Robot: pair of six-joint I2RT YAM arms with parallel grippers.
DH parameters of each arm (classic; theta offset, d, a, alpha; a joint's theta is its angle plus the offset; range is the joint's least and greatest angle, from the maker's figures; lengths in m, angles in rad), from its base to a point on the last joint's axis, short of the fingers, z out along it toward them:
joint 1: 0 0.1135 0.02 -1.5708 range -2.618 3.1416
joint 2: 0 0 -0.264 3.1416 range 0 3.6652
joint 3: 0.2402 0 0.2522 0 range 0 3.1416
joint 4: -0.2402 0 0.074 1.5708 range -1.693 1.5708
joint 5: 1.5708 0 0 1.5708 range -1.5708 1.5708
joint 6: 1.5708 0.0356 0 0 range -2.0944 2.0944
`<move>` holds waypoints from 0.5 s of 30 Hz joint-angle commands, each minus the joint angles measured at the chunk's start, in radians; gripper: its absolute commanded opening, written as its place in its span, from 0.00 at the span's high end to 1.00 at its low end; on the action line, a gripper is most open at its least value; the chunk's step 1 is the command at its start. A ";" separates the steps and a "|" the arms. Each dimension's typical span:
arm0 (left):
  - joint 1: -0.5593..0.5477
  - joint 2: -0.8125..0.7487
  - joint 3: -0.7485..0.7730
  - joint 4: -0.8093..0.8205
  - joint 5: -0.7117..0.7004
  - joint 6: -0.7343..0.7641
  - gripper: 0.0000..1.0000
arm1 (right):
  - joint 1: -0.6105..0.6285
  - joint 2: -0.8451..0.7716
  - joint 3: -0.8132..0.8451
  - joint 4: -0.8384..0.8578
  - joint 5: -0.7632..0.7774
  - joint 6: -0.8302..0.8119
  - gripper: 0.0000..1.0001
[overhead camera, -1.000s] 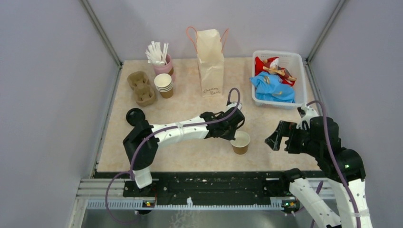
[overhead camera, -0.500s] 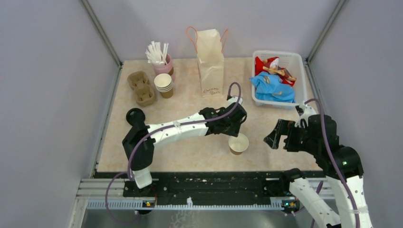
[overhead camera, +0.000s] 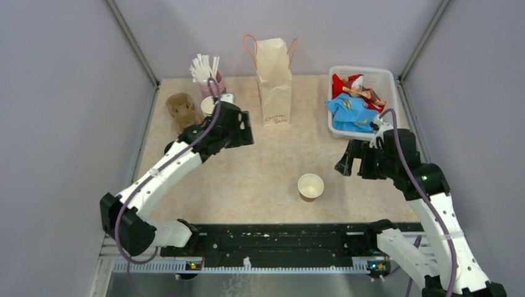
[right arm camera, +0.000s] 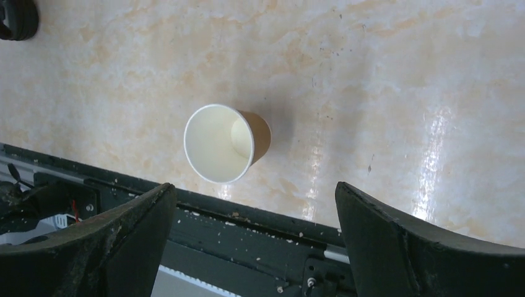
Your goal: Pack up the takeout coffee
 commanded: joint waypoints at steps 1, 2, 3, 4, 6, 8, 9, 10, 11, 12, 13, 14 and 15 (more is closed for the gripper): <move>0.172 -0.113 -0.086 -0.059 0.060 0.088 0.15 | -0.006 0.075 -0.003 0.148 0.006 -0.014 0.01; 0.225 -0.125 -0.100 -0.071 0.074 0.108 0.15 | -0.006 0.098 -0.004 0.163 0.007 -0.013 0.01; 0.274 -0.133 -0.107 -0.082 0.081 0.124 0.14 | -0.006 0.115 -0.005 0.176 0.008 -0.015 0.01; 0.322 -0.139 -0.111 -0.095 0.082 0.137 0.15 | -0.006 0.132 -0.003 0.187 0.008 -0.014 0.01; 0.439 -0.142 -0.113 -0.107 0.085 0.158 0.14 | -0.006 0.164 -0.001 0.203 0.005 -0.016 0.01; 0.533 -0.128 -0.112 -0.117 0.074 0.161 0.15 | -0.006 0.191 0.002 0.219 0.001 -0.020 0.01; 0.577 -0.113 -0.111 -0.124 0.066 0.157 0.15 | -0.006 0.203 0.003 0.226 0.001 -0.022 0.01; 0.624 -0.093 -0.112 -0.122 0.068 0.159 0.16 | -0.006 0.214 0.007 0.230 0.000 -0.023 0.01; 0.660 -0.071 -0.114 -0.112 0.078 0.165 0.17 | -0.006 0.226 0.010 0.234 0.000 -0.024 0.01; 0.687 -0.046 -0.116 -0.098 0.082 0.175 0.20 | -0.006 0.237 0.014 0.237 0.000 -0.026 0.01; 0.715 -0.017 -0.114 -0.083 0.079 0.184 0.24 | -0.005 0.247 0.019 0.241 -0.002 -0.027 0.01; 0.729 0.012 -0.110 -0.072 0.075 0.196 0.28 | -0.005 0.257 0.024 0.244 -0.002 -0.029 0.01; 0.738 0.049 -0.100 -0.065 0.071 0.207 0.32 | -0.002 0.267 0.031 0.244 -0.002 -0.031 0.01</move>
